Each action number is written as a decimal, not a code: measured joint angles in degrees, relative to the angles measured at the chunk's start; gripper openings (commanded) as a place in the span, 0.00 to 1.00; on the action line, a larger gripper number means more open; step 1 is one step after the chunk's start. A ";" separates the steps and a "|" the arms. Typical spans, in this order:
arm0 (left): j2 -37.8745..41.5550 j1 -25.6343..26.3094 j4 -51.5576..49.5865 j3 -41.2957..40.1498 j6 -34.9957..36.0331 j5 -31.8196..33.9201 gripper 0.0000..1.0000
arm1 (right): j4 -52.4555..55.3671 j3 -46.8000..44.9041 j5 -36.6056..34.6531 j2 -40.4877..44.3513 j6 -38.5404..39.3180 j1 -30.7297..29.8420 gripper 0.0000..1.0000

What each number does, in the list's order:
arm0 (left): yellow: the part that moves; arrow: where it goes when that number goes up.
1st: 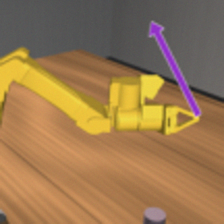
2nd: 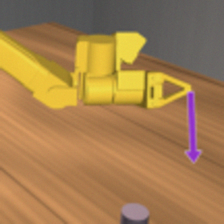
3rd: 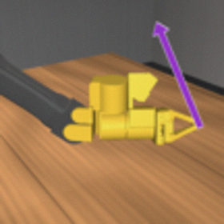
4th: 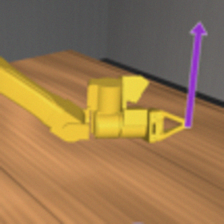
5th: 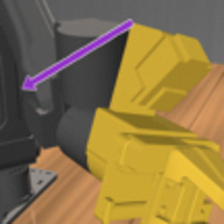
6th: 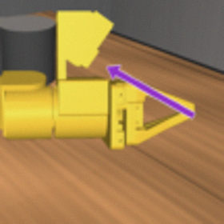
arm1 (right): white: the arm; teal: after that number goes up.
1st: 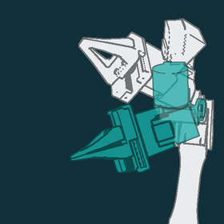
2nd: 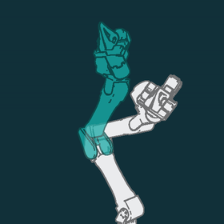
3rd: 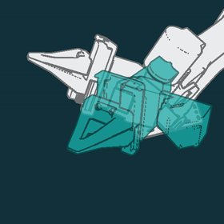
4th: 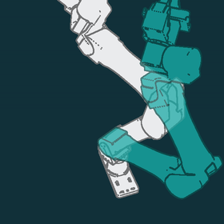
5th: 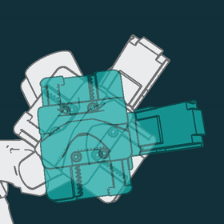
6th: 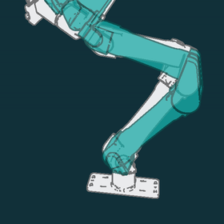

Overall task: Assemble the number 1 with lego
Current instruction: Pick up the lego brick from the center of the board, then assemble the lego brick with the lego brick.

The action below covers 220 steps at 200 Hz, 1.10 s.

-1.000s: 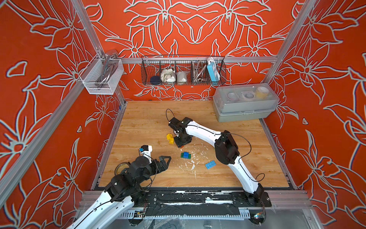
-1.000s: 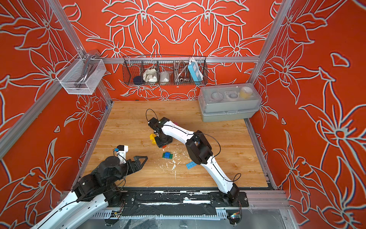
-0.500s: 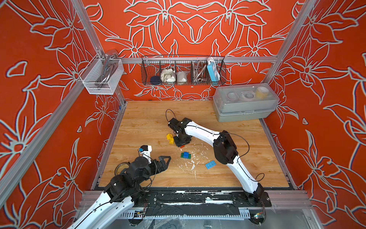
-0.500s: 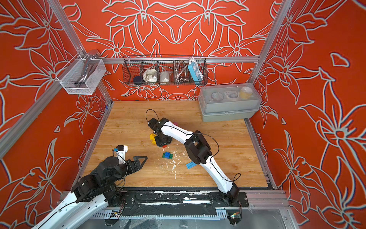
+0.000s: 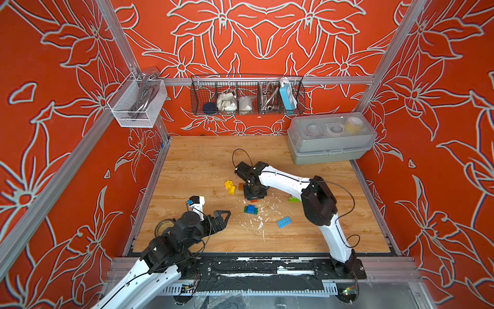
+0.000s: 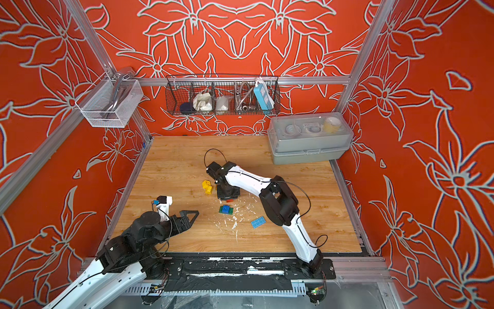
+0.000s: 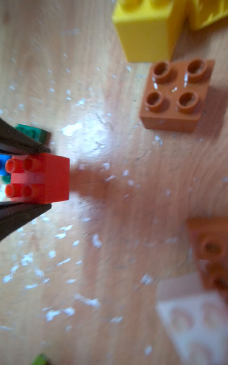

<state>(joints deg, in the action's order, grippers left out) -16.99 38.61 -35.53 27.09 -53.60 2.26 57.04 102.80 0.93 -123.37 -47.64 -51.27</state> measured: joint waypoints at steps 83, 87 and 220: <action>6.40 -0.04 -1.90 -0.96 -0.46 0.07 1.00 | -4.17 -10.10 -0.02 9.38 -11.47 -3.28 0.09; 6.62 -0.04 -2.03 -0.96 -0.46 0.07 1.00 | -4.26 -10.10 -0.04 9.33 -11.87 -3.67 0.10; 9.75 -0.04 -4.28 -0.96 -1.31 0.33 1.00 | -6.21 -9.55 -1.86 6.34 -14.97 -5.64 0.08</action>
<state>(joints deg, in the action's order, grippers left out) -7.25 38.57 -39.81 26.13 -54.92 2.59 50.83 93.25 -0.93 -117.03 -62.61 -56.90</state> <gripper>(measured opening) 0.996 0.366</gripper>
